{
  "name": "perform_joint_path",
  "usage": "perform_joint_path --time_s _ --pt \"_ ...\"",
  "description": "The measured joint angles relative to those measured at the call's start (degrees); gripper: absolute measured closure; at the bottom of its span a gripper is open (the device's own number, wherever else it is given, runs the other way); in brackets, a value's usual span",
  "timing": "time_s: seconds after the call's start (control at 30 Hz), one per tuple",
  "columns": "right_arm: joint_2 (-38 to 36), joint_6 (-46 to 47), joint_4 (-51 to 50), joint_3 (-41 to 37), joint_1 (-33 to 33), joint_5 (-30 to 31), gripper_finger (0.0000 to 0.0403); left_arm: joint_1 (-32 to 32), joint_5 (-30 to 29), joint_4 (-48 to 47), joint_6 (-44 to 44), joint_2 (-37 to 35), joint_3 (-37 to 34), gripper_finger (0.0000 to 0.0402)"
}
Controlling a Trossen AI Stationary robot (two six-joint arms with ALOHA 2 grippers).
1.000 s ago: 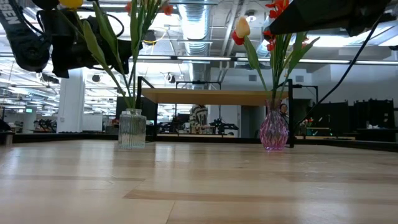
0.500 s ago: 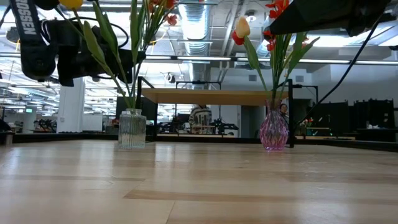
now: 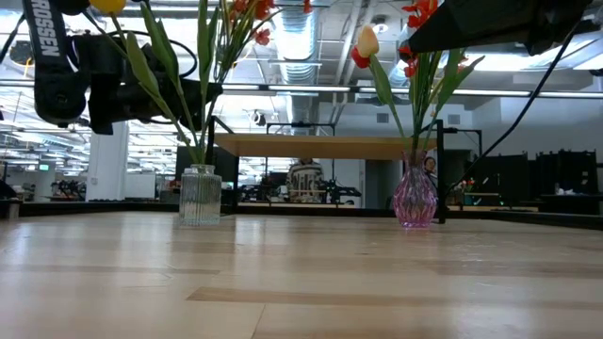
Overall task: Pick and place flowers into a vace then onto a shelf
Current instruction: Put the red flower into the transparent vase
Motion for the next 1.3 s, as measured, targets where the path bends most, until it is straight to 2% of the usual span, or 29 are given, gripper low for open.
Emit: perform_joint_path --time_s 0.33,0.63,1.3 --pt "-0.01 0.02 0.00 0.00 0.00 0.00 0.0402 -1.82 -0.53 -0.19 1.26 0.25 0.00 0.0401" --pt "-0.02 0.04 0.02 0.00 0.00 0.00 0.0402 -1.79 -1.55 0.04 2.35 4.96 0.02 0.0401" --pt "-0.02 0.14 0.04 0.00 -0.01 0.00 0.0402 -3.81 -3.03 0.07 2.53 5.03 0.02 0.0401"
